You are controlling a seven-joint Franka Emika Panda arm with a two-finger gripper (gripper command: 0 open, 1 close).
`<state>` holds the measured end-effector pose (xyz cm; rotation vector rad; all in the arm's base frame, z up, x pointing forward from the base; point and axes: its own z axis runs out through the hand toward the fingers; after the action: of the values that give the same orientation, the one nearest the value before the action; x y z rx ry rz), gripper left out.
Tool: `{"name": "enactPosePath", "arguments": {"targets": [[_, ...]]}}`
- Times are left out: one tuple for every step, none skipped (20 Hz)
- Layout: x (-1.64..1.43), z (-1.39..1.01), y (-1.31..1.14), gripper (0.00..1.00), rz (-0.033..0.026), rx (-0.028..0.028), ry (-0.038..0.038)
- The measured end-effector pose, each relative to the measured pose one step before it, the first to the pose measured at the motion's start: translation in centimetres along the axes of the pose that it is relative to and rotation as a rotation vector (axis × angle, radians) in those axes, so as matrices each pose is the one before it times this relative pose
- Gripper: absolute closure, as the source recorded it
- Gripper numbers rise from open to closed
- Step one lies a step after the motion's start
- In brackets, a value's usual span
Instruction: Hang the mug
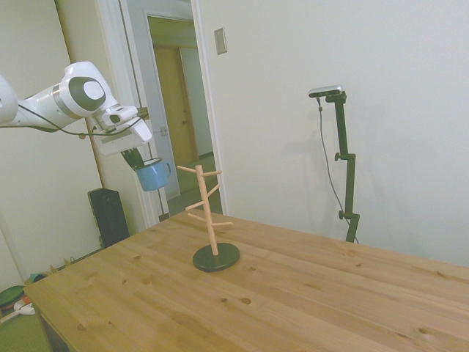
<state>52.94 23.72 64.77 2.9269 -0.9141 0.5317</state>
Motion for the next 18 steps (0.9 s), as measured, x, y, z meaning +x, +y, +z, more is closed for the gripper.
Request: {"name": "enactPosePath", "arguments": {"targets": [[0.5,0.026,0.256,1.0,0.0018,-0.00015,0.00054],[0.442,0.056,0.262,1.0,0.00284,-0.001,0.00022],[0.4,0.087,0.269,1.0,0.00314,-0.00177,-0.00011],[0.325,0.09,0.231,1.0,0.00173,-0.00161,-0.00076],[0.263,0.074,0.187,1.0,0.00045,-0.0006,-0.00174],[0.227,0.06,0.167,1.0,0.00056,-0.00047,-0.0016],[0.184,0.021,0.154,1.0,-0.00014,-0.0001,-0.00102],[0.148,0.003,0.138,1.0,0.00045,0.00001,-0.00071],[0.119,-0.025,0.108,1.0,0.00087,0.00009,0.00034],[0.051,-0.054,0.054,1.0,-0.00025,0.00052,0.00071],[-0.007,-0.04,0.002,1.0,-0.00076,0.00055,0.00037],[-0.078,-0.043,-0.052,1.0,-0.00173,0.00083,0.00007],[-0.137,-0.036,-0.098,1.0,-0.00285,0.00094,-0.00028],[-0.166,-0.042,-0.115,1.0,-0.0034,0.00106,-0.00033],[-0.189,-0.031,-0.124,1.0,-0.00383,0.00087,-0.00055],[-0.22,-0.029,-0.129,1.0,-0.0043,0.00074,-0.00067],[-0.187,-0.045,-0.126,1.0,-0.00379,0.00113,-0.00038],[-0.188,-0.063,-0.135,1.0,-0.00385,0.00146,-0.00023]]}}
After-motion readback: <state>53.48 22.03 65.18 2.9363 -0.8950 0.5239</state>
